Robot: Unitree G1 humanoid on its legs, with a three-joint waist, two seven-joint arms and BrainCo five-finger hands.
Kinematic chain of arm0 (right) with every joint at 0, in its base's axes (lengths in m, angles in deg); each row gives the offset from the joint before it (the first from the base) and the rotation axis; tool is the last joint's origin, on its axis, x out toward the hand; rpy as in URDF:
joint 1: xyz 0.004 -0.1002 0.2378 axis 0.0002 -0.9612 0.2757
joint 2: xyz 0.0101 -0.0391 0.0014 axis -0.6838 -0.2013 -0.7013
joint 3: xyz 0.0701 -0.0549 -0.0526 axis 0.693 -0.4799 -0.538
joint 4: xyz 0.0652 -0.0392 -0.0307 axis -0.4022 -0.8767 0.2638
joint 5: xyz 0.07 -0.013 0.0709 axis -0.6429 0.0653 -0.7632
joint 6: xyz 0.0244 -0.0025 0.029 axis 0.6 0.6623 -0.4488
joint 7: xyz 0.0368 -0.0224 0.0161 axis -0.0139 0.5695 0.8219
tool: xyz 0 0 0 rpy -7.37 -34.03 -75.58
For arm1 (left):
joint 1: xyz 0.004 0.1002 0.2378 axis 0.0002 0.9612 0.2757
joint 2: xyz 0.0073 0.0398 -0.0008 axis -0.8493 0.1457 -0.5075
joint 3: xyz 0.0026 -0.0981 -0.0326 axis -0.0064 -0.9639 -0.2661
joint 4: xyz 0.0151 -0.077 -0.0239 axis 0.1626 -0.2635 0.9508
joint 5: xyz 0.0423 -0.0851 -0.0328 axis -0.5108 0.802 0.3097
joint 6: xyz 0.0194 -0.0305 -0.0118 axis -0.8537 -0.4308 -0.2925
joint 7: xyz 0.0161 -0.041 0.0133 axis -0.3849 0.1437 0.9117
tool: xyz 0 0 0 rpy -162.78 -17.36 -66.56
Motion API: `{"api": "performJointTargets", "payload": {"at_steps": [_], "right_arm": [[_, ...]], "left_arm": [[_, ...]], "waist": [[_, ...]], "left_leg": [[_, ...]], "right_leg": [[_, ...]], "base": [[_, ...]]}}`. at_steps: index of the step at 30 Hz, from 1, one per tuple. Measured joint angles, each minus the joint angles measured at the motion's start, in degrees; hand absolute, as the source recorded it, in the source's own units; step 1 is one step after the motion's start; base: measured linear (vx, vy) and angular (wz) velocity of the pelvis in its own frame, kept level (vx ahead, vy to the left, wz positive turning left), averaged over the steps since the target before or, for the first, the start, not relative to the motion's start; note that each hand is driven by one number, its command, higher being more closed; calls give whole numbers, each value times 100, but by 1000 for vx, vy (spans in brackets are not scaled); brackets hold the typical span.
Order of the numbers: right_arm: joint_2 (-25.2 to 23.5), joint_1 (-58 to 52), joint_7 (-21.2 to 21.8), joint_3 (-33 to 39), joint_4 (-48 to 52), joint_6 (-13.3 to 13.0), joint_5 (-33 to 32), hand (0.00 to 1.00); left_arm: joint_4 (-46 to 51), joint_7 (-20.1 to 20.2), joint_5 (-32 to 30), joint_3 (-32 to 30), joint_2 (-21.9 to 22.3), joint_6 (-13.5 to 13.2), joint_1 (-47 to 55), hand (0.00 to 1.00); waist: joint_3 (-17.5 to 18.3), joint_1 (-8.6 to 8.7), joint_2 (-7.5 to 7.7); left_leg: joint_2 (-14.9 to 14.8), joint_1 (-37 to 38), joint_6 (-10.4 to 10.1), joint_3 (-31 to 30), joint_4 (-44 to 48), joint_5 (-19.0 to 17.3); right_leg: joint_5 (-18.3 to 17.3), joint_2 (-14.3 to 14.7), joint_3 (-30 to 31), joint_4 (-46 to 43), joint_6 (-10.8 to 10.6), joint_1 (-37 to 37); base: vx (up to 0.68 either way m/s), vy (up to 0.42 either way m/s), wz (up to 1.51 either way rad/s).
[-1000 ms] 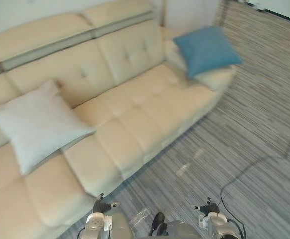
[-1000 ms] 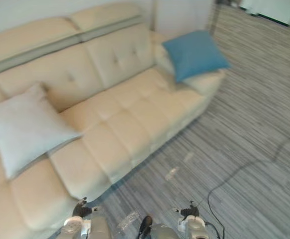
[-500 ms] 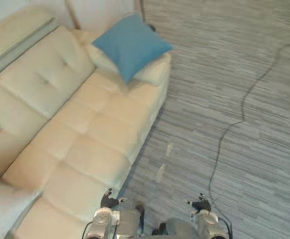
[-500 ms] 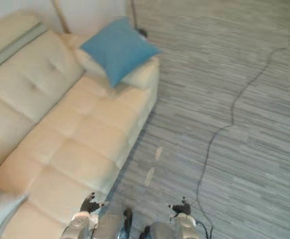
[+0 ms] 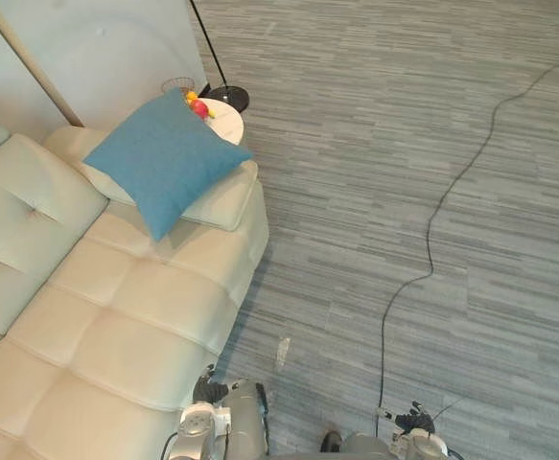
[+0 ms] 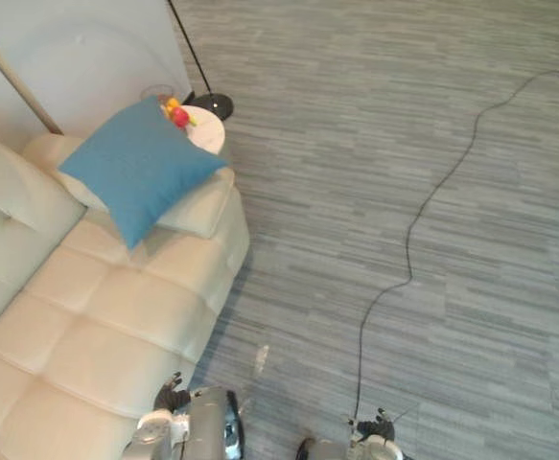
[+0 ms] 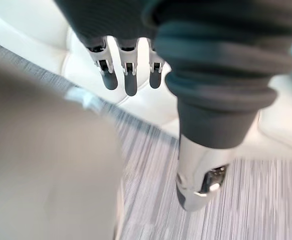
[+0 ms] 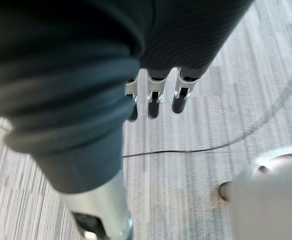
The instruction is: Pick up cushions and gather them together orderly.
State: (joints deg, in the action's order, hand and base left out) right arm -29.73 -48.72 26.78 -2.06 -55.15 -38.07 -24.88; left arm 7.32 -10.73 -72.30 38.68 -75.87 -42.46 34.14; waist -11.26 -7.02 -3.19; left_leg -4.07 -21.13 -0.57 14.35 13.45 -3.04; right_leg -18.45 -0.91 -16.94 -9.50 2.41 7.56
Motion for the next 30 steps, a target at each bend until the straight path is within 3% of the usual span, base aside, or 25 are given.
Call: {"api": "performJointTargets", "payload": {"at_steps": [1, 2, 3, 5, 6, 7, 8, 9, 10, 12, 14, 15, 16, 17, 18, 19, 20, 21, 23, 25, 26, 28, 29, 30], "right_arm": [[-2, 132, -2, -1, -74, -7, 1, 0], [-166, 222, 14, 5, -57, -14, 5, 0], [-264, 257, 53, 0, -34, -38, 17, 0], [-438, 231, 96, 55, 17, -75, 41, 0], [-472, 103, 99, 97, -68, -81, 42, 0], [-457, -26, 108, 146, -44, -85, 43, 0], [-440, -11, 106, 174, -37, -101, 45, 0], [-388, 10, 109, 214, -44, -90, 49, 0], [-333, 7, 112, 213, -45, -87, 51, 0], [-294, -28, 131, 212, -12, -95, 54, 0], [-208, -28, 156, 207, 169, -99, 52, 0], [-222, -10, 165, 204, 190, -110, 51, 0], [-224, 18, 200, 162, 190, -136, 49, 0], [-223, 4, 206, 146, 169, -137, 51, 0], [-213, -1, 211, 158, 122, -138, 41, 0], [-151, 41, 206, 169, 93, -130, 47, 0], [-129, 70, 207, 179, 108, -144, 46, 0], [-141, 61, 208, 208, 123, -129, 43, 0], [-181, -7, 202, 204, 179, -127, 13, 0], [-251, -51, 200, 180, 179, -116, 10, 0], [-289, -68, 203, 189, 179, -114, 5, 0], [-267, -66, 203, 208, 177, -119, -2, 0], [-223, -66, 205, 205, 173, -119, -2, 0], [-190, -90, 206, 214, 174, -121, -2, 0]], "left_arm": [[11, 14, 24, -11, -11, -12, -25, 0], [-14, 26, -9, -20, -89, 23, -103, 0], [-29, 21, -29, -23, -133, 62, -153, 0], [-82, 25, -46, -43, -218, 72, -153, 0], [-136, 23, -45, 30, -267, 71, -139, 0], [-187, 22, -44, 163, -266, 92, -92, 0], [-252, 20, -44, 260, -324, 131, -129, 0], [-316, 20, -46, 366, -348, 158, -170, 0], [-374, 19, -46, 406, -333, 165, -171, 0], [-423, 12, -46, 458, -318, 178, -161, 0], [-422, 7, -48, 457, -282, 176, -149, 0], [-424, 6, -49, 458, -288, 176, -153, 0], [-425, 8, -56, 470, -297, 175, -153, 0], [-424, 12, -76, 480, -312, 174, -148, 0], [-524, 10, -104, 482, -285, 174, -155, 0], [-567, 23, -105, 518, -220, 170, -147, 0], [-582, 27, -121, 523, -164, 165, -106, 0], [-568, 31, -151, 403, -80, 165, -118, 0], [-452, 40, -168, 250, 13, 164, -161, 0], [-291, 54, -169, 240, 8, 137, -163, 0], [-236, 60, -169, 258, 15, 126, -163, 0], [-231, 70, -168, 425, 19, 126, -172, 0], [-235, 83, -168, 492, 20, 129, -183, 0], [-285, 121, -169, 599, 24, 135, -197, 0]], "waist": [[16, -84, 51], [102, -108, 277], [156, -49, 427], [131, -35, 441], [202, 17, 457], [297, 56, 423], [260, 138, 534], [228, 198, 577], [178, 215, 517], [104, 262, 388], [82, 349, 183], [79, 377, 192], [84, 441, 259], [123, 469, 357], [110, 488, 346], [136, 427, 224], [163, 419, 153], [158, 436, 82], [120, 451, 58], [69, 384, 106], [39, 378, 192], [58, 382, 175], [76, 381, 149], [135, 398, 37]], "left_leg": [[37, -45, 265, -83, 2, 462], [155, -11, 347, 33, 89, 599], [161, -78, 434, 90, 410, 387], [-34, -292, 639, 226, 1604, -155], [77, -57, 601, 137, 1493, -244], [95, 379, 358, -17, 1171, -807], [233, 576, 402, -101, 1124, -932], [321, 874, 389, -204, 1075, -1067], [321, 1235, 347, -297, 957, -1165], [224, 1895, 337, -420, 566, -1166], [-48, 2344, 333, -584, 298, -1164], [-105, 2448, 329, -637, 235, -1166], [-189, 2593, 206, -748, 146, -1230], [-214, 2662, -69, -794, 145, -1372], [-324, 2811, -396, -1056, 124, -1581], [-475, 2843, -387, -1162, 82, -1565], [-584, 2802, -420, -1333, 241, -1503], [-718, 2543, -459, -1442, 821, -1476], [-949, 1689, -363, -1503, 2585, -1139], [-1149, 1259, -317, -1119, 3512, -1199], [-1150, 1109, -283, -763, 3455, -1264], [-1084, 987, -227, -182, 2754, -1252], [-1030, 916, -94, 126, 2180, -1112], [-1018, 790, 98, 697, 1323, -280]], "right_leg": [[-66, -10, 91, -7, -157, 58], [-96, -158, 264, 40, -294, 169], [19, -250, 434, 35, -424, 190], [383, -209, 813, -642, -631, 206], [448, -269, 813, -1566, -765, -1], [763, -391, 786, -2760, -1146, -431], [805, -585, 814, -3645, -1183, -770], [586, -785, 692, -4451, -878, -1186], [404, -887, 470, -4681, -680, -1391], [121, -962, 90, -4391, -392, -1655], [45, -841, -157, -3325, -361, -2138], [129, -794, -43, -2843, -414, -2314], [502, -692, 275, -1959, -495, -2491], [987, -624, 621, -1189, -549, -2489], [1593, -492, 754, -1159, -391, -2420], [1482, -356, 790, -1286, -380, -2420], [1151, -250, 720, -1420, -287, -2445], [966, -215, 541, -1478, -200, -2356], [796, -212, 218, -1382, -57, -1983], [737, -199, -18, -1093, 29, -1410], [738, -256, -156, -820, 27, -1062], [738, -349, -383, -554, 23, -741], [720, -390, -505, -475, -16, -682], [660, -392, -745, -422, -161, -608]], "base": [[553, 69, -53], [607, 51, -50], [692, 46, -33], [658, 94, -18], [557, 127, 4], [563, 91, 31], [684, 32, 45], [705, -36, 50], [551, -67, 45], [474, -93, 38], [586, -196, 51], [457, -243, 69], [363, -238, 78], [451, -335, 86], [448, -333, 46], [439, -334, 29], [416, -313, 23], [391, -310, 47], [459, -309, 65], [361, -173, 52], [301, -107, 51], [258, -59, 47], [233, 0, 58], [242, 20, 75]]}}
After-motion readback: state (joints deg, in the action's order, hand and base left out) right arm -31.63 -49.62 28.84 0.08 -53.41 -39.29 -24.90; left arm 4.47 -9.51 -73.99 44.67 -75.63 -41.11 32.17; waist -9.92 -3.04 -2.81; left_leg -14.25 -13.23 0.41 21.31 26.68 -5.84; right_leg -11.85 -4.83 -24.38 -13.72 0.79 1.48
